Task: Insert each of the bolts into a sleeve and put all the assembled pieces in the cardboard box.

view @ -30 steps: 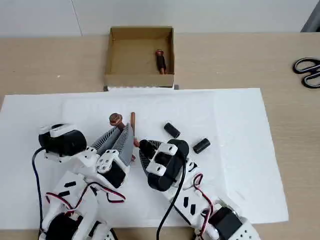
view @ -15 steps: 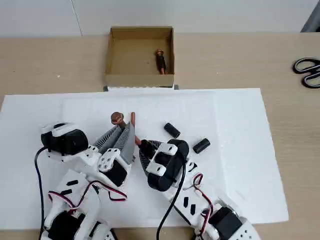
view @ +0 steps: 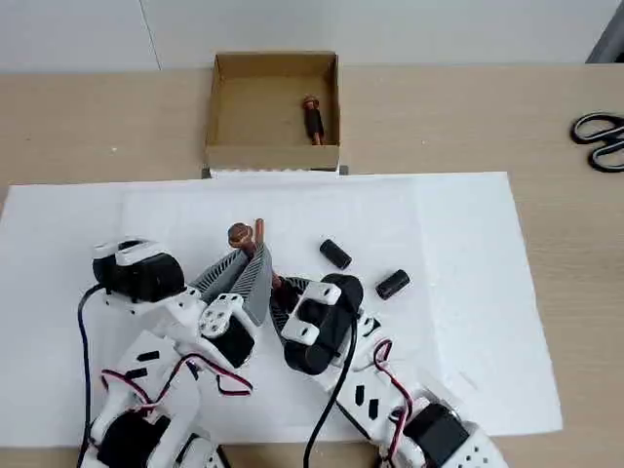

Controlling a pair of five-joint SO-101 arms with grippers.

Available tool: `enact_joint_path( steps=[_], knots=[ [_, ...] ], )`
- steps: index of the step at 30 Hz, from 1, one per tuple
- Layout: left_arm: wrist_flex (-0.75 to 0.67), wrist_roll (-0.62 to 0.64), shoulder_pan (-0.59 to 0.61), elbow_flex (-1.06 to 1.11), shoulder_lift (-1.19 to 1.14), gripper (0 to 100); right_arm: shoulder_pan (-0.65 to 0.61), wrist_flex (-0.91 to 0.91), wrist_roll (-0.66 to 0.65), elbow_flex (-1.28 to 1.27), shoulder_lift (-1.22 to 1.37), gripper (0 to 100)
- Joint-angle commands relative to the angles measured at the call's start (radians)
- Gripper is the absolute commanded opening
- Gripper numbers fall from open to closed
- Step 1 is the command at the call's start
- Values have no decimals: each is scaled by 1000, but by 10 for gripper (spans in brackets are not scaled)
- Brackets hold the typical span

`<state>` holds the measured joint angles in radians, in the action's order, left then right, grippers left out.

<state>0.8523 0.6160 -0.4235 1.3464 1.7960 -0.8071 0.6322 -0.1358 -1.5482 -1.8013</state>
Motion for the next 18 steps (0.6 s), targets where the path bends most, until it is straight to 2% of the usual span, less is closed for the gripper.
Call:
enact_joint_path(
  steps=[1,6,13,18],
  knots=[
    [51,-2,-5,-13,8,6,-10,-56,-14,9,-10,4],
    [110,-3,-5,-15,9,6,-8,-67,-14,8,-8,4],
    [112,-5,-9,-15,9,6,12,-68,-15,26,-8,4],
    [181,-83,-89,-15,9,6,47,-68,-63,34,-8,4]
  ],
)
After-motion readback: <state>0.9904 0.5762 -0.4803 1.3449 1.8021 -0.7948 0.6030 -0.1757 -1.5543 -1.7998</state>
